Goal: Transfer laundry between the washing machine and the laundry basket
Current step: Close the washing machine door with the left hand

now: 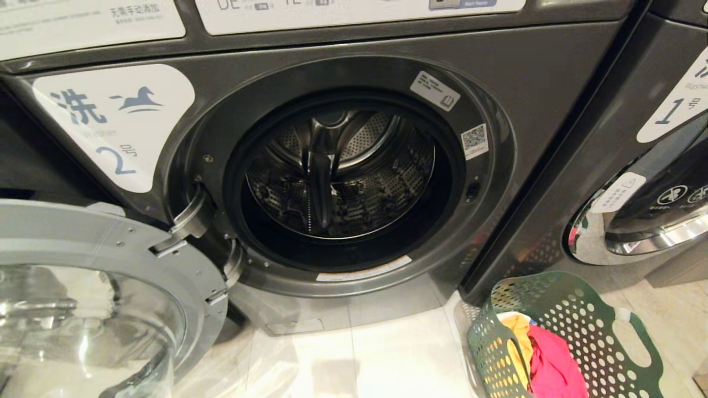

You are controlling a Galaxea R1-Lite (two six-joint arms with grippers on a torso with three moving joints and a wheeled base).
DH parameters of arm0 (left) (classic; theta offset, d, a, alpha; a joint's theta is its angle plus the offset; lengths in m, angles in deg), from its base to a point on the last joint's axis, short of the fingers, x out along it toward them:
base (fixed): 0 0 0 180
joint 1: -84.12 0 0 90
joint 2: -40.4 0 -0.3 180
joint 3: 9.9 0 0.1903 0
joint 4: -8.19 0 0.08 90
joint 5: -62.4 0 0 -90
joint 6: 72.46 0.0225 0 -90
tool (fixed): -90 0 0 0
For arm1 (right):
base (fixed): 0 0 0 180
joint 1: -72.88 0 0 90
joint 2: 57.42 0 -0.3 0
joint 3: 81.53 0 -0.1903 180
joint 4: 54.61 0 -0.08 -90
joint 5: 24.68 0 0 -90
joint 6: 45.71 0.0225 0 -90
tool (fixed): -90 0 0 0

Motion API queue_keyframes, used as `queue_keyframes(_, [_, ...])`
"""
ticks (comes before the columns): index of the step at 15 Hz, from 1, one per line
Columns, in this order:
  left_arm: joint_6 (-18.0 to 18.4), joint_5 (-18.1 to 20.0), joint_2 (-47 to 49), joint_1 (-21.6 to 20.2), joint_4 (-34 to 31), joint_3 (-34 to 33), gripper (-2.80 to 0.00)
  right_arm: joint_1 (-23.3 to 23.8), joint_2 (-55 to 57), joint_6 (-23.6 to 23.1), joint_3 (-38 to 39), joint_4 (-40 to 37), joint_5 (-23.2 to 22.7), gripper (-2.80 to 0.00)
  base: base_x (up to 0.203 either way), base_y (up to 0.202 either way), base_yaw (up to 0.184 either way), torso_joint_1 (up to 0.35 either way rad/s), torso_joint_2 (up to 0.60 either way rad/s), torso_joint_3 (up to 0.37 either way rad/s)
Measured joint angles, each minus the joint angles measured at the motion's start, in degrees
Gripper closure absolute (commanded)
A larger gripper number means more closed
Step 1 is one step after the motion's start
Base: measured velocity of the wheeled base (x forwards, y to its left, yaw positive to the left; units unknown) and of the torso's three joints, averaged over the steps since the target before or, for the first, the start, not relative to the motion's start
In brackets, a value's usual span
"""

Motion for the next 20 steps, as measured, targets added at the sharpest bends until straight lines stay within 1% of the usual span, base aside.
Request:
queue_keyframes(17, [0.1, 0.0, 0.0, 0.0, 0.1, 0.0, 0.00, 0.0, 0.0, 0.1, 0.0, 0.0, -0.3, 0.00, 0.000, 0.000, 0.000, 0.002, 0.00, 0.200])
queue_keyframes(20, [0.1, 0.0, 0.0, 0.0, 0.1, 0.0, 0.00, 0.0, 0.0, 0.1, 0.0, 0.0, -0.2, 0.00, 0.000, 0.000, 0.000, 0.004, 0.00, 0.077])
